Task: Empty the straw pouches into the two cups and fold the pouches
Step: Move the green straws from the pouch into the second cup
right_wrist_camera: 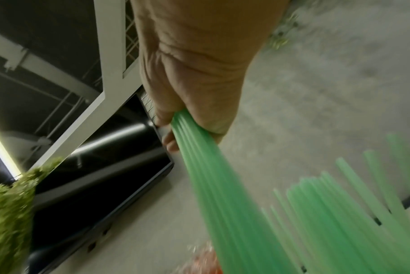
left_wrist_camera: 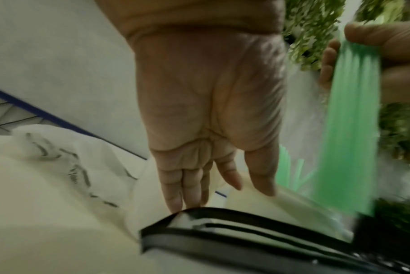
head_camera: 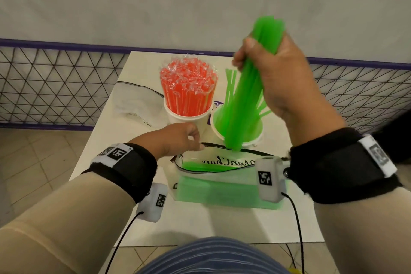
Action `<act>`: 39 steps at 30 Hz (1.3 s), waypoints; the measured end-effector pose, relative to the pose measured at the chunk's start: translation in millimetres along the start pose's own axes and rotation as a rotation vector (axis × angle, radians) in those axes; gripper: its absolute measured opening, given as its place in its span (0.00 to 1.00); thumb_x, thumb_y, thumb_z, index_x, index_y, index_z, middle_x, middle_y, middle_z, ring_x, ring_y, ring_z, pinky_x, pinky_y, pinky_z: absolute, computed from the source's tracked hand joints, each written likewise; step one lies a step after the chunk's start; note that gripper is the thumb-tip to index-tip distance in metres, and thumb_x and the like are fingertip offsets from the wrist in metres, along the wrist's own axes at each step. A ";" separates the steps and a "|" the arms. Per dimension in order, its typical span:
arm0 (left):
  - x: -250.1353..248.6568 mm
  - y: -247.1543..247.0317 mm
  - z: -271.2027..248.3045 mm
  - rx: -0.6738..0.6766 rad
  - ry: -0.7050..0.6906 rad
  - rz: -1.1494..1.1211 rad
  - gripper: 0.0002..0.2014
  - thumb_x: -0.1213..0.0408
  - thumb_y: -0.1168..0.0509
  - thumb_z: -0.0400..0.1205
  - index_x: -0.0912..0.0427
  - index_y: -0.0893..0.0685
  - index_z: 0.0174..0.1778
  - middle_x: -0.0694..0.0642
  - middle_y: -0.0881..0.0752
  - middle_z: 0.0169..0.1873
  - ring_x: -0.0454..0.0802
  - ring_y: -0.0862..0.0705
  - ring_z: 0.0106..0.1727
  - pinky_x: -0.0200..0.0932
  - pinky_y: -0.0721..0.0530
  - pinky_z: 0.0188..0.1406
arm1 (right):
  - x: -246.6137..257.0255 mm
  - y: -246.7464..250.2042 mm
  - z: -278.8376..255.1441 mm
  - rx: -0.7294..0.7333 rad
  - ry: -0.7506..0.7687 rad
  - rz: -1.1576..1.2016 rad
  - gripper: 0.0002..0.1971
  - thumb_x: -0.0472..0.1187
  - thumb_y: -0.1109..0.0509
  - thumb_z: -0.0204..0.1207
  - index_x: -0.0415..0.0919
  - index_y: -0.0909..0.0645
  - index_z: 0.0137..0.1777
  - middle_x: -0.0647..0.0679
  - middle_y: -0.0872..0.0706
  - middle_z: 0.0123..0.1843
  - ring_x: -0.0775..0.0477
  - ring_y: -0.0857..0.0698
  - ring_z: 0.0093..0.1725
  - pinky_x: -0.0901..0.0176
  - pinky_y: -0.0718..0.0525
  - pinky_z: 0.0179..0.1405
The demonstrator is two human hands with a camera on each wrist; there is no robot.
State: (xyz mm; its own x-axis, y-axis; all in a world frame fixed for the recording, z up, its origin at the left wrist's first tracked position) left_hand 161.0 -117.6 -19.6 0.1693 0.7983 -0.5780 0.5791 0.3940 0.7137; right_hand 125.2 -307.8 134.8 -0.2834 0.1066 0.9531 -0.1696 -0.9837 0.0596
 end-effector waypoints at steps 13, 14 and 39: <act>-41.8 -27.1 20.7 -0.217 -0.121 0.006 0.28 0.43 0.28 0.76 0.53 0.25 0.67 0.54 0.18 0.60 0.53 0.17 0.55 0.48 0.20 0.51 | -103.1 15.0 -4.1 -0.353 -0.262 -0.252 0.13 0.47 0.29 0.80 0.46 0.22 0.62 0.52 0.13 0.53 0.50 0.14 0.53 0.50 0.16 0.57; -41.9 -28.5 21.5 -0.225 -0.121 -0.004 0.27 0.43 0.28 0.75 0.53 0.24 0.63 0.54 0.17 0.58 0.53 0.17 0.55 0.49 0.19 0.52 | -112.9 13.5 -6.8 -0.312 -0.329 -0.318 0.20 0.48 0.30 0.81 0.44 0.25 0.69 0.49 0.15 0.62 0.45 0.16 0.62 0.50 0.19 0.64; -34.9 -38.1 30.8 -0.275 -0.160 -0.013 0.24 0.38 0.28 0.73 0.51 0.26 0.52 0.52 0.19 0.47 0.53 0.19 0.48 0.52 0.17 0.49 | -124.3 -8.3 45.9 -0.081 -0.385 -0.463 0.68 0.49 0.14 0.63 0.51 0.70 0.84 0.38 0.34 0.82 0.38 0.31 0.79 0.46 0.31 0.76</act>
State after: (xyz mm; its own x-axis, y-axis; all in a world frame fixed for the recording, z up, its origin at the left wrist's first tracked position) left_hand 157.6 -174.5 -38.9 0.2988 0.7192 -0.6273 0.3487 0.5296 0.7732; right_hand 205.2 -319.5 29.4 0.1961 0.4458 0.8734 -0.2695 -0.8319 0.4851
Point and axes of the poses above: each hand's wrist, its own z-axis towards the middle knuckle, its own y-axis out of the back of the hand, x = y × z, the point moved 2 cm from there along z, towards the middle knuckle
